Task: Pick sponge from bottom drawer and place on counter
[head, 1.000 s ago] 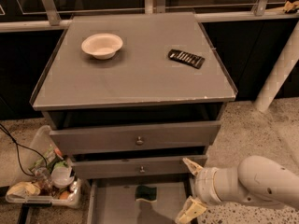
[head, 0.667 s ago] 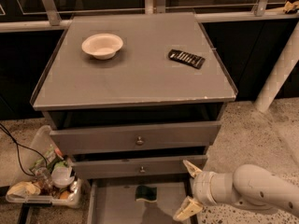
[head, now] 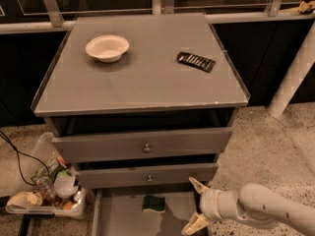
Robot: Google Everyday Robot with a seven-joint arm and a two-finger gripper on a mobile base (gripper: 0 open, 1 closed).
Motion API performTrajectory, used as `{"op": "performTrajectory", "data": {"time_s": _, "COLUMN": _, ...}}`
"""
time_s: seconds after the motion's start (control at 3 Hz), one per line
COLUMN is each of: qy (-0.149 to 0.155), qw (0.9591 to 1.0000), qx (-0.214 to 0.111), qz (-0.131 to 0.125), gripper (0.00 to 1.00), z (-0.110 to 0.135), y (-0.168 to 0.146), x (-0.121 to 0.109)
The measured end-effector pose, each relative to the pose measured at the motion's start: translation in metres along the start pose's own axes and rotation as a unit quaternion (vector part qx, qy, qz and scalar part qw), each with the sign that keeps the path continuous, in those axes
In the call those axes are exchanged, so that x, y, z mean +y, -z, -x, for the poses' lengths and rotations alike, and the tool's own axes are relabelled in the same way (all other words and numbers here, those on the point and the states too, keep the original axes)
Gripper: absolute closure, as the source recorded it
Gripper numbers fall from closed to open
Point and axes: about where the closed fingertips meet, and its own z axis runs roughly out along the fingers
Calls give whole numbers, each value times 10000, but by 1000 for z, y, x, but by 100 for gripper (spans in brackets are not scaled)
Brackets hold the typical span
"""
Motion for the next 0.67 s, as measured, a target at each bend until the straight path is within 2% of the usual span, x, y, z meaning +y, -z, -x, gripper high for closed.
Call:
{"op": "performTrajectory", "data": {"time_s": 0.33, "qy": -37, "qw": 9982, "qx": -355, "qz": 472, "gripper": 0, "z": -27, "y": -32, "x": 10}}
{"op": "performTrajectory", "data": {"time_s": 0.67, "qy": -49, "qw": 9984, "qx": -325, "qz": 470, "gripper": 0, "z": -28, "y": -36, "x": 11}}
